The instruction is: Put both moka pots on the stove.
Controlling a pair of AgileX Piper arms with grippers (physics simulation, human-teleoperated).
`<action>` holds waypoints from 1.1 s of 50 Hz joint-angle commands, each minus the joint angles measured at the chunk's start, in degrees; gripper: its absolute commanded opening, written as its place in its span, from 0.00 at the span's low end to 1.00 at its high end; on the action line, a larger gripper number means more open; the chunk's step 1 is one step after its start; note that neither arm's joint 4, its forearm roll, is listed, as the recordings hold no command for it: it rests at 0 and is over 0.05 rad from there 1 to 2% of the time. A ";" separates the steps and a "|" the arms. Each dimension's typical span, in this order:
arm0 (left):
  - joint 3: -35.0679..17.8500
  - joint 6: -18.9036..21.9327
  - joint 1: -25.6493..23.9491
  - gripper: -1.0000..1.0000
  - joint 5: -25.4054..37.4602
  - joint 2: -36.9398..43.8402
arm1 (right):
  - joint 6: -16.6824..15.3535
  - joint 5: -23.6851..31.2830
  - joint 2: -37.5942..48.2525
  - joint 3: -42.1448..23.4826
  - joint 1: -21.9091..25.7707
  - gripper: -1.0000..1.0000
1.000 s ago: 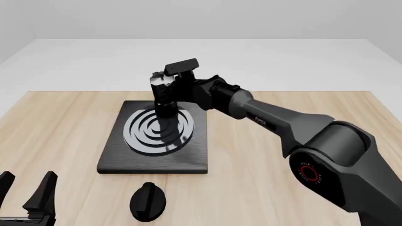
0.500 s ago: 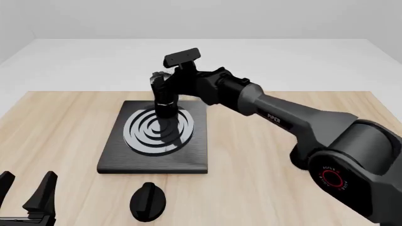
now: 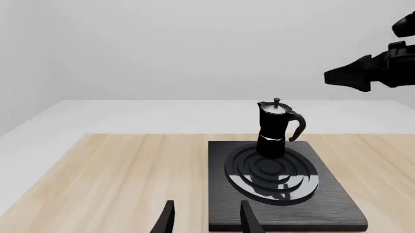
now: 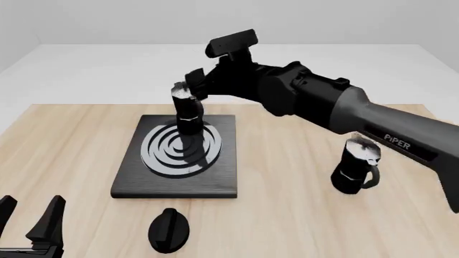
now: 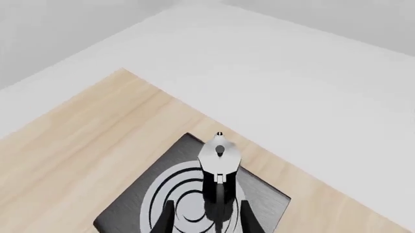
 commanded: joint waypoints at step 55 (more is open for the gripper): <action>0.00 0.00 0.00 1.00 0.00 0.00 | -1.05 1.65 -47.22 38.41 -13.06 1.00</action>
